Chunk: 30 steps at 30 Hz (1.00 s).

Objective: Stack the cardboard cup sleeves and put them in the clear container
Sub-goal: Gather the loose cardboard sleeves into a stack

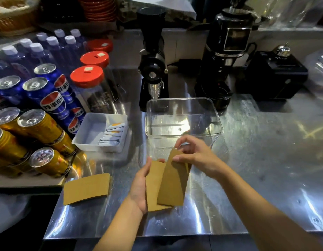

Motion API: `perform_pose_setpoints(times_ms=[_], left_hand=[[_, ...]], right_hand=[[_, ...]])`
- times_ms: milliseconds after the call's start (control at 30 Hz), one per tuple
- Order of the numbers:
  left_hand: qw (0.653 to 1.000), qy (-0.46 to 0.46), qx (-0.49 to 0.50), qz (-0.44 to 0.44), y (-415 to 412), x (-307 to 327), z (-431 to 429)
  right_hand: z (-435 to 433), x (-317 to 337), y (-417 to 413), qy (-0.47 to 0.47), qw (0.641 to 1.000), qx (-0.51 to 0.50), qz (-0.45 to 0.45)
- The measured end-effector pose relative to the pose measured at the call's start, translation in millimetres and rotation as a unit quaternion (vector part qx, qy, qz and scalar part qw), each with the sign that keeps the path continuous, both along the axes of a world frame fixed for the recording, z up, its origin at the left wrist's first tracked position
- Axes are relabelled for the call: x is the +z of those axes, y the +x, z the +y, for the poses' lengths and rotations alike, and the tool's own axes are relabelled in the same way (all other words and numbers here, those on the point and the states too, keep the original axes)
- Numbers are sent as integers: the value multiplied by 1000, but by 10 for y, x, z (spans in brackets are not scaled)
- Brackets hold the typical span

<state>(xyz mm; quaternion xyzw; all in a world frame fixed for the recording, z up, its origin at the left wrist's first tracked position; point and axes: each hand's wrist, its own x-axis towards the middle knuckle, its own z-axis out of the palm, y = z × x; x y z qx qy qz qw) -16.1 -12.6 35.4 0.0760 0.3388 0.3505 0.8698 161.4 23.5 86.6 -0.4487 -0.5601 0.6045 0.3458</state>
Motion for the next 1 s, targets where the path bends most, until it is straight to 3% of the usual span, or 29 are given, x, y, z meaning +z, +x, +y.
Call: perform_pose_setpoints(times_ms=[133,500,700,1000], left_hand=[[995,-25,-58,-76,210,-4,-67],[998,2,15,-64,10,-73,-91],[991,11,123,-51,-313,-109,-109],[980,-6,196,-39,-549,-107,-183]], right_hand=[[-82,-136,-130,14,999,-1,-46],[-87,-526,-102,72,984,-108,-124],[-115,-891,-153,77,908,-37,-410],[-81,-944,-354,74,863,-42,-497]])
